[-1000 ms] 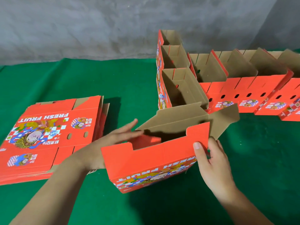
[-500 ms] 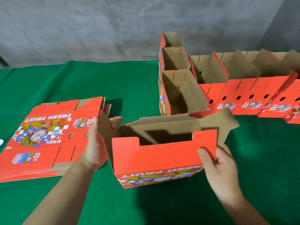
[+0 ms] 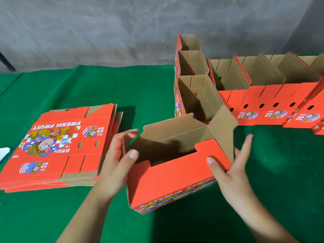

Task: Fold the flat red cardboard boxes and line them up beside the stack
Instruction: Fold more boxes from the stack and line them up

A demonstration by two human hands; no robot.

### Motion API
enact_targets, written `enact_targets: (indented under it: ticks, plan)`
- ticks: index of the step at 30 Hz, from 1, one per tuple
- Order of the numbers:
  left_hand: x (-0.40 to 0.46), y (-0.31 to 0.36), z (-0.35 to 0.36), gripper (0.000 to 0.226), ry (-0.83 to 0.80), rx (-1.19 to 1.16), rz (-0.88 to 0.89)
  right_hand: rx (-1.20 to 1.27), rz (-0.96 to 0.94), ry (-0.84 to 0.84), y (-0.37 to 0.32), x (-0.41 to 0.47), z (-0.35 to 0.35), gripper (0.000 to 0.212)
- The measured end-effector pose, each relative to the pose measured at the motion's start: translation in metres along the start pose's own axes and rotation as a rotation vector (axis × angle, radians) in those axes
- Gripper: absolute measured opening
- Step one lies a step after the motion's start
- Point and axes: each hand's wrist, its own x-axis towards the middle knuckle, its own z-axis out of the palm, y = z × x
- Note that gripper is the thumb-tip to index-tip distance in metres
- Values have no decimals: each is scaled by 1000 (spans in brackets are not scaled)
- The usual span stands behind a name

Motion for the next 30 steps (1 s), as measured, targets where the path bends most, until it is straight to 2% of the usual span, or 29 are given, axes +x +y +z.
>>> enact_targets:
  ticks: [2, 3, 4, 5, 6, 7, 8, 10, 12, 14, 16, 18, 19, 21, 24, 25, 27, 30]
  plan:
    - [4, -4, 2, 67, -8, -33, 54, 24, 49, -17, 8, 6, -9, 112]
    - [10, -5, 4, 77, -75, -81, 58, 12, 55, -16, 9, 9, -13, 111]
    - [10, 3, 1, 70, -137, -42, 63, -10, 60, -24, 8, 10, -16, 110]
    - [22, 5, 3, 49, -177, 25, 32, -40, 46, -44, 12, 11, -18, 110]
    - [26, 6, 4, 38, -155, 204, 15, -96, 30, -74, 7, 9, -16, 105]
    - [31, 5, 7, 37, -110, 333, 67, -150, -13, -86, 9, 8, -13, 95]
    - [29, 4, 8, 41, -82, 427, 156, -214, -59, -87, 7, 7, -12, 84]
    - [23, 5, 7, 62, -127, 426, 229, -294, -132, -71, 8, 6, -14, 70]
    - [28, 5, 7, 80, -102, 510, 389, -313, -135, -71, 10, 6, -16, 66]
    - [30, 6, 6, 83, -138, 512, 456, -320, -128, -70, 10, 6, -15, 65]
    - [29, 4, 8, 64, -98, 440, 394, -312, -122, -67, 10, 5, -12, 63]
    - [39, 5, 7, 39, 59, 429, 307, -298, -116, -82, 9, 4, -8, 63]
    - [50, 5, 6, 32, 123, 504, 265, -300, -122, -89, 9, 3, -6, 64]
    - [67, 7, 10, 37, 141, 698, 155, -327, -144, -90, 7, 2, -5, 63]
    - [69, -1, 27, 50, 144, 808, 18, -422, -188, -128, 10, 1, -12, 53]
    - [67, -3, 29, 51, 154, 820, 21, -464, -193, -159, 10, 1, -15, 49]
    - [61, -4, 26, 44, 146, 692, 152, -529, -174, -208, 8, 2, -19, 50]
    - [54, -1, 15, 49, -100, 354, 567, -505, -142, -169, 0, 11, -20, 49]
